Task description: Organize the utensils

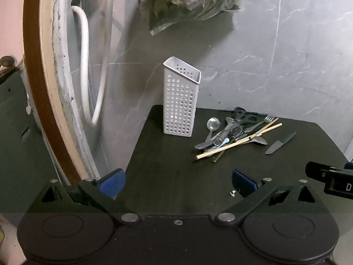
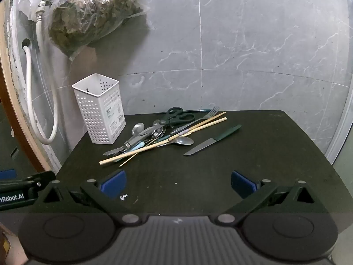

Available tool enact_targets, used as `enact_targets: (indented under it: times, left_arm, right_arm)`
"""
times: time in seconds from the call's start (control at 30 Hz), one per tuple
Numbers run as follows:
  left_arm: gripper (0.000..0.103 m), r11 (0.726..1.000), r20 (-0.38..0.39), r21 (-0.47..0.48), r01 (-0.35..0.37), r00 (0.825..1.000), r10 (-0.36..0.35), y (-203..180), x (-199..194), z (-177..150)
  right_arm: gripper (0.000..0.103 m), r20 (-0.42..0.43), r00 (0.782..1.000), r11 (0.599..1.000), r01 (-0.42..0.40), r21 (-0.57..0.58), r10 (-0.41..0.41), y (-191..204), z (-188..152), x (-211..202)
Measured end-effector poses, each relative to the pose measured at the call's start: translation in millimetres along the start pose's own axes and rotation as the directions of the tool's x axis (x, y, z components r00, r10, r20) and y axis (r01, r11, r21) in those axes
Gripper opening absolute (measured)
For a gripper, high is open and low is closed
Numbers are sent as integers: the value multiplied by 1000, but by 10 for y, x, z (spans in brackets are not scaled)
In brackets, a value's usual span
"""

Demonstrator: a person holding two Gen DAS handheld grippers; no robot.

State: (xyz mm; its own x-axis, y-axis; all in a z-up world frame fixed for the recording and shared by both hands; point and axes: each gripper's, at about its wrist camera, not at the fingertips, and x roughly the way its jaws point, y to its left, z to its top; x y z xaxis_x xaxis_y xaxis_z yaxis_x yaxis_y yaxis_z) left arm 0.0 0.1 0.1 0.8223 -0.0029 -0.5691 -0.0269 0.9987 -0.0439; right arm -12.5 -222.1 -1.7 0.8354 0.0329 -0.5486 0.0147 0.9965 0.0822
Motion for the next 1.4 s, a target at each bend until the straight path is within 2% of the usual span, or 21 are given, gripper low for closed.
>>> enact_targets:
  times: [0.87, 1.4]
  left_arm:
    - [102, 1000, -26, 9, 2, 1000, -1, 1, 59, -149]
    - [102, 1000, -47, 7, 0, 999, 0, -26, 91, -84]
  right_arm:
    - [103, -5, 1000, 1000, -1, 2, 1, -9, 102, 11]
    - [103, -11, 1000, 1000, -3, 8, 3, -30, 110, 50]
